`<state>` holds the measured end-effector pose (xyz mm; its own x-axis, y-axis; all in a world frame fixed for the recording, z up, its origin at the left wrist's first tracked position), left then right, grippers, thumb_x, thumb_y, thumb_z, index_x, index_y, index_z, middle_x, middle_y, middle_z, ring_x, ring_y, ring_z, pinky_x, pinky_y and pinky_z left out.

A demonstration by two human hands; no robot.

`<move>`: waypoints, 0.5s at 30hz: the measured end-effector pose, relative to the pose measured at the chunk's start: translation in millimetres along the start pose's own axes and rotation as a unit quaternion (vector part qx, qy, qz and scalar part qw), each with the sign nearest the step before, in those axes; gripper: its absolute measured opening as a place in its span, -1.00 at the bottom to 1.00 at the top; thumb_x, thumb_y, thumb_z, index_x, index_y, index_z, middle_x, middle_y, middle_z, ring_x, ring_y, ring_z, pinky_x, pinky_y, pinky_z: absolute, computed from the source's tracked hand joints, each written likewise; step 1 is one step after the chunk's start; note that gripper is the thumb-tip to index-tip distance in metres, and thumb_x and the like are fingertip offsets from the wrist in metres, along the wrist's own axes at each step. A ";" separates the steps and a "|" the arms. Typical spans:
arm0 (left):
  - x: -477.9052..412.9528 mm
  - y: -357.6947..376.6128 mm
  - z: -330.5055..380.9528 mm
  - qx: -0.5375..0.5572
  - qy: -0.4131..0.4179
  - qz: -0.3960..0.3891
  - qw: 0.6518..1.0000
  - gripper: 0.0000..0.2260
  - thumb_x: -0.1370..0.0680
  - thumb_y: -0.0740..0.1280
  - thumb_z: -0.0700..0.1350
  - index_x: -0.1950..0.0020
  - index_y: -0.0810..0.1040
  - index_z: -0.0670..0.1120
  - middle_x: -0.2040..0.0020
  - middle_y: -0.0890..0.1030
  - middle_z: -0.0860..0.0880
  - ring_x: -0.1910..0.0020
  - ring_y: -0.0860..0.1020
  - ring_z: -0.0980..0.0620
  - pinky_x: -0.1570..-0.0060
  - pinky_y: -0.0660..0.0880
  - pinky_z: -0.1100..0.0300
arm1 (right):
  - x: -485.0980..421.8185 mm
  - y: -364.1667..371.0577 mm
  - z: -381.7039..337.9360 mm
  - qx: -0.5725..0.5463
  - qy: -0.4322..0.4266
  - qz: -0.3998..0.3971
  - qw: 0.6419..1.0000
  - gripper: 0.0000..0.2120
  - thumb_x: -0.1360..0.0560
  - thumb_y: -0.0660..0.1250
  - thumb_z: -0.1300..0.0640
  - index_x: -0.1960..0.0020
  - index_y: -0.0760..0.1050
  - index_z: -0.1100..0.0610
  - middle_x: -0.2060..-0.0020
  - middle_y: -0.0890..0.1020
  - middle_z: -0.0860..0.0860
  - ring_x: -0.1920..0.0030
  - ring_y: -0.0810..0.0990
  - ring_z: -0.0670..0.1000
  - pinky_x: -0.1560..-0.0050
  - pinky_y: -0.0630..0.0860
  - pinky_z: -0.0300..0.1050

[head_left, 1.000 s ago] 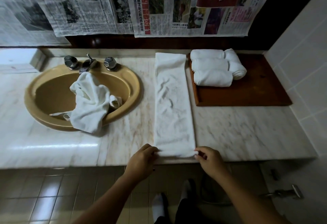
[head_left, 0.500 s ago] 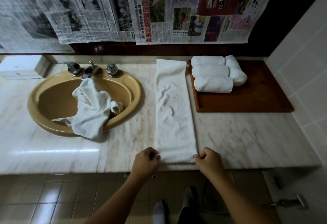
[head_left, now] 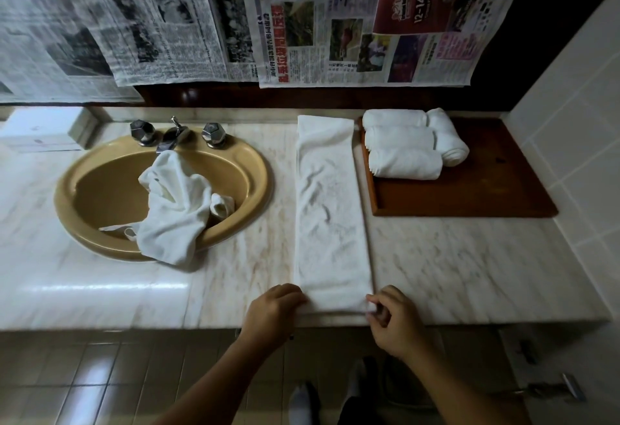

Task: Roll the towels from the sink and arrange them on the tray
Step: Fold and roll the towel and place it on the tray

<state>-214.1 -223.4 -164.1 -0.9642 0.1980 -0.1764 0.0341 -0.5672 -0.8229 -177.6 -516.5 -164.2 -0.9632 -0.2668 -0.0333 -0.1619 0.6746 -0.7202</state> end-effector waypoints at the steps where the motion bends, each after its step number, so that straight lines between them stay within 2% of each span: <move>1: 3.3 -0.2 -1.9 -0.007 0.014 -0.014 1.000 -0.81 -0.58 0.35 -0.01 -0.18 0.65 0.08 -0.18 0.62 0.14 -0.04 0.62 0.12 0.21 0.62 0.17 | 1.7 -0.2 0.8 0.002 -0.002 -0.010 1.000 -0.73 -0.42 0.47 0.28 -0.10 0.63 0.10 0.06 0.48 -0.20 0.12 0.53 -0.26 0.10 0.44 -0.48; 5: 8.9 0.8 -2.9 -0.015 0.013 -0.063 0.998 -0.70 -0.55 0.36 0.04 -0.28 0.55 0.09 -0.27 0.53 0.17 -0.08 0.59 0.13 0.21 0.58 0.22 | 1.1 1.5 6.9 0.011 0.028 -0.016 0.999 -0.67 -0.42 0.46 0.31 -0.12 0.60 0.04 0.05 0.49 -0.19 0.13 0.53 -0.22 0.12 0.41 -0.49; 8: 8.2 1.7 1.9 0.015 -0.014 -0.063 0.998 -0.73 -0.56 0.33 0.01 -0.26 0.51 0.09 -0.22 0.53 0.17 0.02 0.61 0.12 0.23 0.56 0.23 | -3.1 3.4 8.2 0.010 0.041 -0.011 0.999 -0.70 -0.45 0.43 0.31 -0.10 0.59 0.00 0.03 0.52 -0.16 0.04 0.53 -0.22 0.05 0.46 -0.40; 12: 9.7 3.6 6.8 0.078 -0.094 -0.039 0.992 -0.76 -0.61 0.32 0.04 -0.27 0.45 0.15 -0.13 0.55 0.22 0.08 0.54 0.23 0.18 0.40 0.45 | -5.2 0.5 8.6 -0.011 0.059 -0.018 0.998 -0.76 -0.52 0.38 0.29 -0.08 0.56 -0.02 0.02 0.52 -0.16 -0.01 0.52 -0.23 0.01 0.44 -0.41; 15: 7.4 5.3 7.3 0.109 -0.104 -0.039 0.988 -0.80 -0.64 0.27 0.09 -0.26 0.48 0.16 -0.10 0.57 0.21 0.03 0.55 0.25 0.09 0.53 0.28 | -6.8 -0.1 10.6 -0.029 0.099 -0.028 0.994 -0.84 -0.58 0.35 0.23 -0.05 0.55 -0.02 0.04 0.55 -0.11 0.02 0.55 -0.19 0.02 0.50 -0.25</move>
<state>-222.9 -230.8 -165.8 -0.9957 0.0917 0.0158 -0.0773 -0.7197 -0.6900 -168.7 -522.1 -171.2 -0.9747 -0.1679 0.1472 -0.2231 0.7025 -0.6758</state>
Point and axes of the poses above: each hand's wrist, its own x-axis away from the middle knuckle, its own y-axis out of the palm, z = x × y, the point moved 1 cm from there along -x, towards the middle knuckle
